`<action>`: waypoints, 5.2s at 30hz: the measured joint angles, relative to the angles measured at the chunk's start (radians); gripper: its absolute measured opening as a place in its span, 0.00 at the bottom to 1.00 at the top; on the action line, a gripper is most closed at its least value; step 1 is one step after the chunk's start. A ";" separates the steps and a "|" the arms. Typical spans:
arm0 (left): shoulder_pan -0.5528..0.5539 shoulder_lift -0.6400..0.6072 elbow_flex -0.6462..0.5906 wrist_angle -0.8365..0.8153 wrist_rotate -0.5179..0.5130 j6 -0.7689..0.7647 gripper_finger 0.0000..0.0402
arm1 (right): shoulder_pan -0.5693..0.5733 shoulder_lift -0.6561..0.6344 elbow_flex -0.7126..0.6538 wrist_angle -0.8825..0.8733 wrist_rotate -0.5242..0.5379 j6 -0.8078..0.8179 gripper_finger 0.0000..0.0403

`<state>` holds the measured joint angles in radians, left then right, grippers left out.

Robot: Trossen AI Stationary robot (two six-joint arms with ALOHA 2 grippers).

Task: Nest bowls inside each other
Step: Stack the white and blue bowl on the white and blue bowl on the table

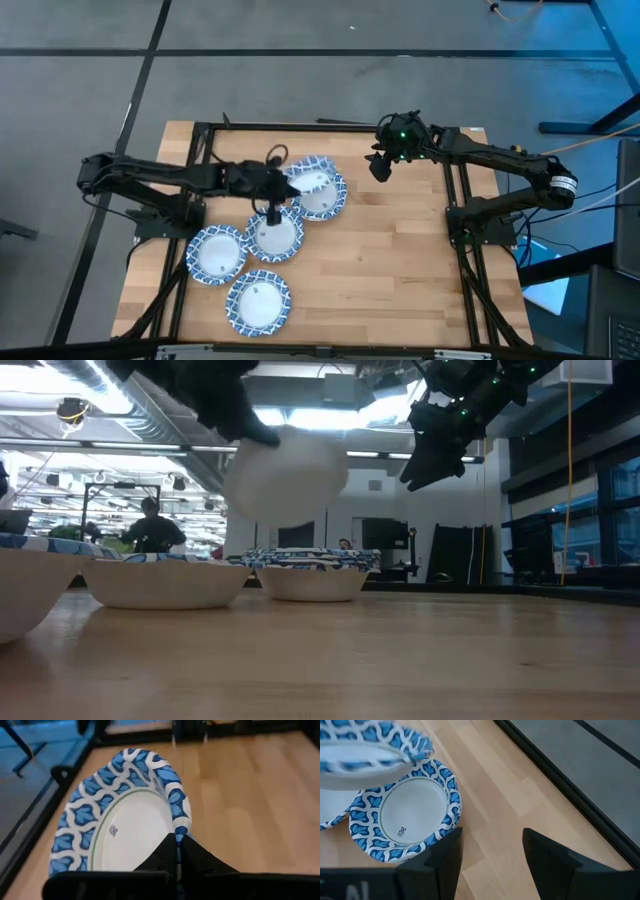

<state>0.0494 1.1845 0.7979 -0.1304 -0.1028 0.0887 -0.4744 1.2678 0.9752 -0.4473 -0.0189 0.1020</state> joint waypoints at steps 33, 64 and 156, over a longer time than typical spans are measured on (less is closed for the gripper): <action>-0.020 0.424 0.092 0.257 -0.149 -0.105 0.31 | 0.007 0.000 0.000 -0.108 -0.009 -0.082 0.51; -0.177 0.220 0.090 -0.210 -0.139 -0.217 0.57 | 0.007 0.000 0.001 -0.118 -0.009 -0.111 0.51; 0.387 0.490 0.222 -0.154 0.289 -0.607 0.02 | 0.007 0.000 0.000 -0.159 -0.010 -0.131 0.51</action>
<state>0.4366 1.6746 1.0195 -0.2841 0.1858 -0.5179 -0.4671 1.2675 0.9752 -0.6061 -0.0288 -0.0290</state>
